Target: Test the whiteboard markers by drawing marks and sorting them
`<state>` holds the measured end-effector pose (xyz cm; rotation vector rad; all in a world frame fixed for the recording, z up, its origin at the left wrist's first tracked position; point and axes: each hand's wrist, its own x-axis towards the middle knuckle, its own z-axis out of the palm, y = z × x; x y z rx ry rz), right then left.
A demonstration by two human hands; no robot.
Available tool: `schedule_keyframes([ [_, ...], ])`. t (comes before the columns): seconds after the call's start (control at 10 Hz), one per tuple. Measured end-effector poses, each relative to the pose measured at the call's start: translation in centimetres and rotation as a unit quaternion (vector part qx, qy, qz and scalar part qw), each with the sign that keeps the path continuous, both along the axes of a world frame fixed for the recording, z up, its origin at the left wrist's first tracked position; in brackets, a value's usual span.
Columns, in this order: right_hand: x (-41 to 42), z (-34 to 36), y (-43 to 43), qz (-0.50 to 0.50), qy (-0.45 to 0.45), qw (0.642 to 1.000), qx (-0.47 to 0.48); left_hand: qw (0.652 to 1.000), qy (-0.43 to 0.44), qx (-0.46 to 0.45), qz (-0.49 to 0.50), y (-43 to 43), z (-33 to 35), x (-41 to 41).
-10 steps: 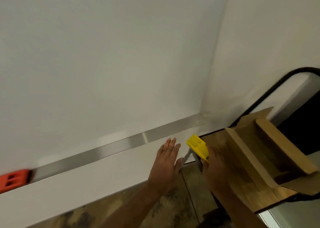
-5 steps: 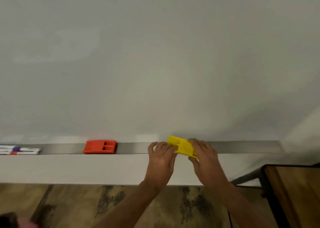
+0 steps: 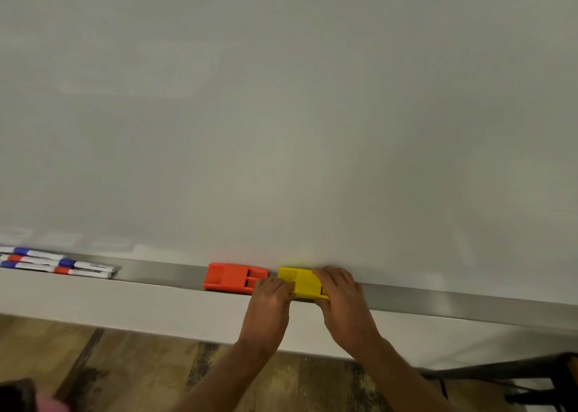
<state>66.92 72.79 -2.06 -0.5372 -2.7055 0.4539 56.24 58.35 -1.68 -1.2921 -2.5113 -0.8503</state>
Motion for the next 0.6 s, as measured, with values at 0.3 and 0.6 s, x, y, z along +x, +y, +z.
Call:
schedule_keyframes([
  [0.3, -1.8, -2.0, -2.5, -0.089, -0.022, 0.996, 0.018, 0.996, 0.01, -0.083, -0.041, -1.2, -1.8, -3.7],
  [0.6, -2.7, -1.1, -4.3, -0.139, 0.002, 0.99, 0.041, 0.992, 0.002, -0.043, -0.117, -2.2, -1.1, -4.9],
])
